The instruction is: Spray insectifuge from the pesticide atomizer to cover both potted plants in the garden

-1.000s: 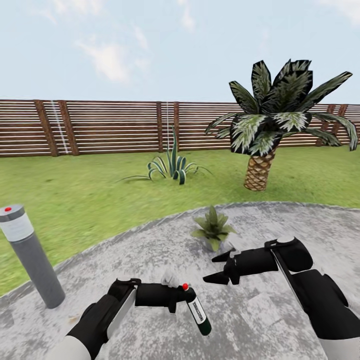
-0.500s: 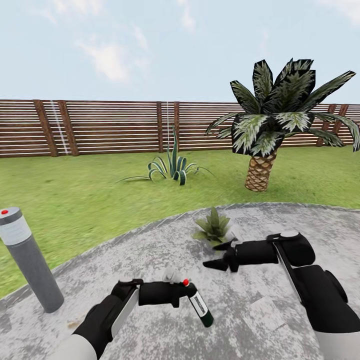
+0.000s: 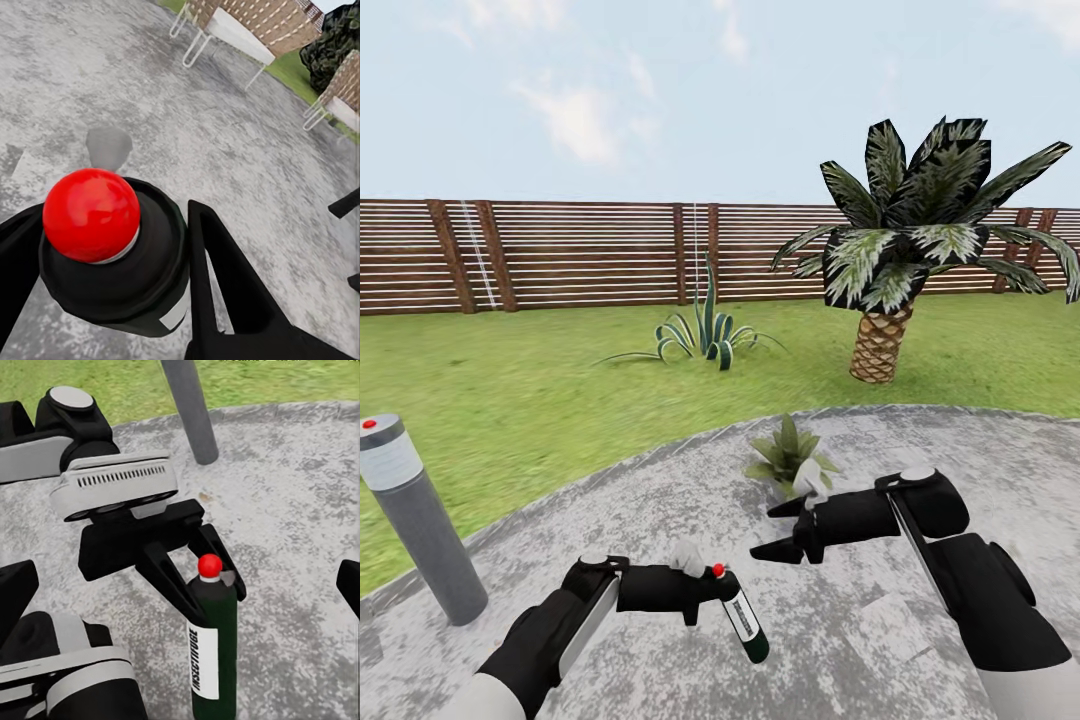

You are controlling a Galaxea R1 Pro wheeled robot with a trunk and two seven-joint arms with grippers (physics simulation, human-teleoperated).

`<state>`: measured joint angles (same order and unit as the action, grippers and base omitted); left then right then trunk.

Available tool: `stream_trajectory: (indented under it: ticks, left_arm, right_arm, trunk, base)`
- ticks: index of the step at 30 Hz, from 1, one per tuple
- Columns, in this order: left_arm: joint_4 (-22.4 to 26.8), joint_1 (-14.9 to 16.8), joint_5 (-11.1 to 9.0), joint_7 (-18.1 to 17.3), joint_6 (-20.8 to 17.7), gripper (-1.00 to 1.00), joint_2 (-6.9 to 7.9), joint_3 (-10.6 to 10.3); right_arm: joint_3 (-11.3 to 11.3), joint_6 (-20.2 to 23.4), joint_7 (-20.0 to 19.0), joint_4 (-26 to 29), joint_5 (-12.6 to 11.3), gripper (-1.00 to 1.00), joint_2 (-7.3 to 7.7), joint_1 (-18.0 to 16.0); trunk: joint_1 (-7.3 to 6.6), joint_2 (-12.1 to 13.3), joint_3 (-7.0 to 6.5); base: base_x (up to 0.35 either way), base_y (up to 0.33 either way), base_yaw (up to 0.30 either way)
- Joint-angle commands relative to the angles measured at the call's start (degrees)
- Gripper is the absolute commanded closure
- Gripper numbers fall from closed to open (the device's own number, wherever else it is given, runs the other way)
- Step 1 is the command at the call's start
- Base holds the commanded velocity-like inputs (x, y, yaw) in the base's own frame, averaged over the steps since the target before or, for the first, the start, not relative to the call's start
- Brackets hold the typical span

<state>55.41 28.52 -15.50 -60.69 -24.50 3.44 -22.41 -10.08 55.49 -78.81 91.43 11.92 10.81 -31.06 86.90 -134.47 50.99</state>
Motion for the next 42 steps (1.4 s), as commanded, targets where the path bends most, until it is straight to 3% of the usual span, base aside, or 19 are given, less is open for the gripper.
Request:
stream_trajectory:
  ticks: [1, 13, 14, 24, 30, 42]
  left_arm:
    - [0.03, 0.05, -0.56, 0.04, -0.56, 1.0, 0.07, -0.17]
    - [0.05, 0.13, -0.63, -0.11, -0.51, 1.0, 0.07, -0.23]
    - [0.16, 0.16, -0.65, -0.2, -0.48, 1.0, 0.02, -0.26]
    - [1.84, 0.27, -0.66, -1.39, -0.52, 1.0, -1.14, -0.43]
    - [1.89, 0.37, -0.5, -1.3, -0.55, 1.0, -2.18, -0.44]
    - [4.34, 0.45, -0.81, -2.43, -0.55, 1.0, -2.73, -0.24]
  right_arm:
    - [-0.03, 0.4, -0.54, 0.07, 0.59, -1.0, 0.0, -0.06]
    - [-0.17, 0.15, -0.57, 0.14, 0.56, -1.0, 0.0, -0.06]
    - [-0.16, 0.15, -0.58, 0.14, 0.56, 1.0, 0.0, -0.06]
    - [-0.58, 0.48, -0.29, 0.07, 1.22, 1.0, -1.13, -0.06]
    - [-0.73, 0.61, -0.36, 0.06, 1.03, 1.0, -1.23, -0.06]
    - [-0.73, 0.52, -0.31, 0.06, 1.24, 1.0, -1.23, -0.06]
  trunk:
    - [-0.01, -0.03, 0.06]
    - [-0.01, -0.03, 0.06]
    - [-0.01, -0.03, 0.06]
    - [-0.01, -0.03, 0.06]
    - [-0.01, -0.03, 0.06]
    - [-0.01, -0.03, 0.06]
  base:
    - [0.0, 0.0, 0.0]
    - [0.0, 0.0, 0.0]
    - [0.0, 0.0, 0.0]
    - [0.0, 0.0, 0.0]
    - [0.0, 0.0, 0.0]
    - [0.0, 0.0, 0.0]
